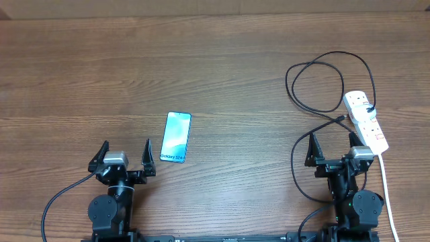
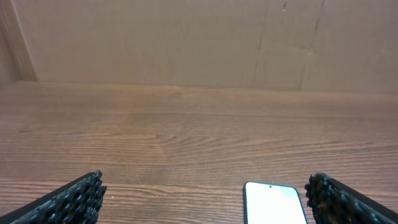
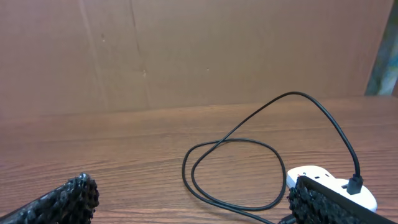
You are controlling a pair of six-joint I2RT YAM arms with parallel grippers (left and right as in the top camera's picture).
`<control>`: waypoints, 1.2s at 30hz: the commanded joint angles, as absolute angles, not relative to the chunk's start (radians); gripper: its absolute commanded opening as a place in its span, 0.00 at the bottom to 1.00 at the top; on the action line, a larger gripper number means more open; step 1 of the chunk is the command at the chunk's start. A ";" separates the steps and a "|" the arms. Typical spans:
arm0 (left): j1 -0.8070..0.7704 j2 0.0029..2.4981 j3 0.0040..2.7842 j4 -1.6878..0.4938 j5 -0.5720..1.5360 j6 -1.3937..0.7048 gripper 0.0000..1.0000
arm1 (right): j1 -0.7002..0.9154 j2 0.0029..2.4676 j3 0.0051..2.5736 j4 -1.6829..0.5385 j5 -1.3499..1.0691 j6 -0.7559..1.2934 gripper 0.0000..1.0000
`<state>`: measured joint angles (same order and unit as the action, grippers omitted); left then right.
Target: Plug charger to phone and switch on socket
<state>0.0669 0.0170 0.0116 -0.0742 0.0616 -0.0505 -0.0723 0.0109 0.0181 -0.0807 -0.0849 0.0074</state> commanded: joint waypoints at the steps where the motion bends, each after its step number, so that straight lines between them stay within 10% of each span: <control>1: 0.065 0.004 0.006 -0.071 0.080 -0.083 1.00 | -0.076 0.004 0.008 -0.077 -0.076 0.012 1.00; 20: 0.065 0.088 0.302 -0.353 0.105 -0.083 1.00 | -0.076 0.004 0.008 -0.077 -0.076 0.012 1.00; 36: 0.014 0.789 0.884 -0.564 0.263 -0.082 1.00 | -0.076 0.004 0.008 -0.077 -0.076 0.012 1.00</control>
<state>0.0490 0.6750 0.7513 -0.5175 0.2234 -0.0753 -0.0723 0.0109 0.0181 -0.0799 -0.0853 0.0071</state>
